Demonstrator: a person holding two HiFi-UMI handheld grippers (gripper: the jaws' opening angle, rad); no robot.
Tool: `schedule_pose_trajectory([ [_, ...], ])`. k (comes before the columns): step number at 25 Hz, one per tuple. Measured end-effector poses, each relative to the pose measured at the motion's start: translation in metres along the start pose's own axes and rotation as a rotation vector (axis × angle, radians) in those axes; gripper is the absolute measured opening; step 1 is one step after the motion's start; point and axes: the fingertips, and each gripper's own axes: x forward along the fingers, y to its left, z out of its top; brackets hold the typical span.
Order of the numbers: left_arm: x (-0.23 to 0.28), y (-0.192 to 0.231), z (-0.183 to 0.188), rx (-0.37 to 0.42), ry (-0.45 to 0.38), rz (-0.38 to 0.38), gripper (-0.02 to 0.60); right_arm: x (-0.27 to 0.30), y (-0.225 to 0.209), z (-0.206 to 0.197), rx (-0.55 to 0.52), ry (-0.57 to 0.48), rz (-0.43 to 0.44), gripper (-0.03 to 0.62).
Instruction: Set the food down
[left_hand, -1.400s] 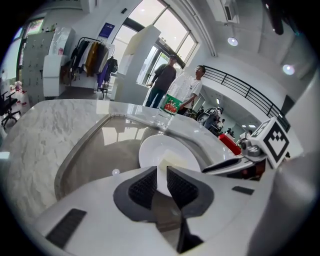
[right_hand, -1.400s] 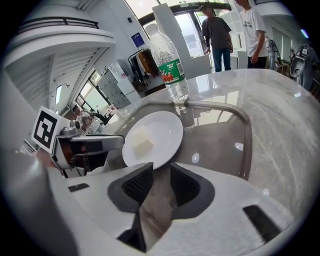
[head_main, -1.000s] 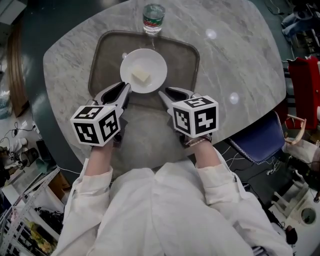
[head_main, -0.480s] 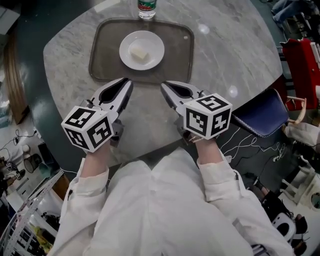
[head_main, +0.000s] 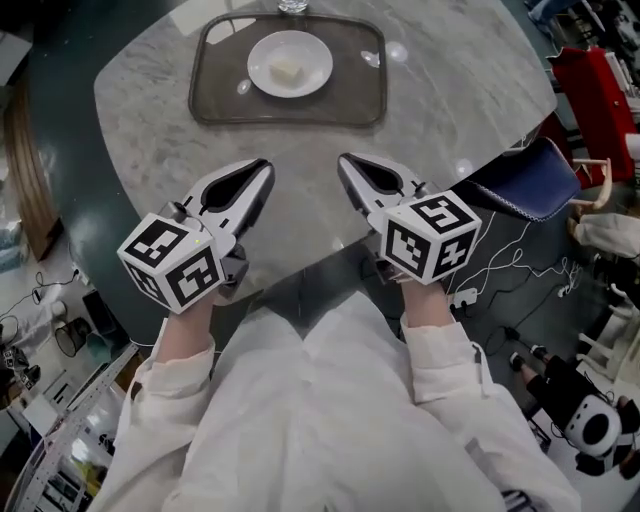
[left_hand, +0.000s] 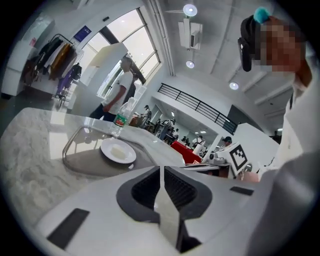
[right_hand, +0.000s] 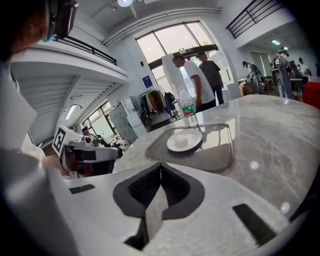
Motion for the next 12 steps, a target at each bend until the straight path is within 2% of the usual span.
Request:
schedule_pose_trajectory([
  [4, -0.019, -0.013, -0.027, -0.045, 0.035, -0.06, 0.034, -0.017, 0.012, -0.019, 0.001, -0.028, -0.055, 0.003],
  [8, -0.032, -0.032, -0.045, -0.007, 0.069, -0.091, 0.029, -0.039, 0.023, -0.039, 0.036, -0.046, -0.088, 0.003],
  [12, -0.038, -0.049, -0.051, 0.024, 0.062, -0.135, 0.028, -0.054, 0.036, -0.044, 0.05, -0.087, -0.096, 0.003],
])
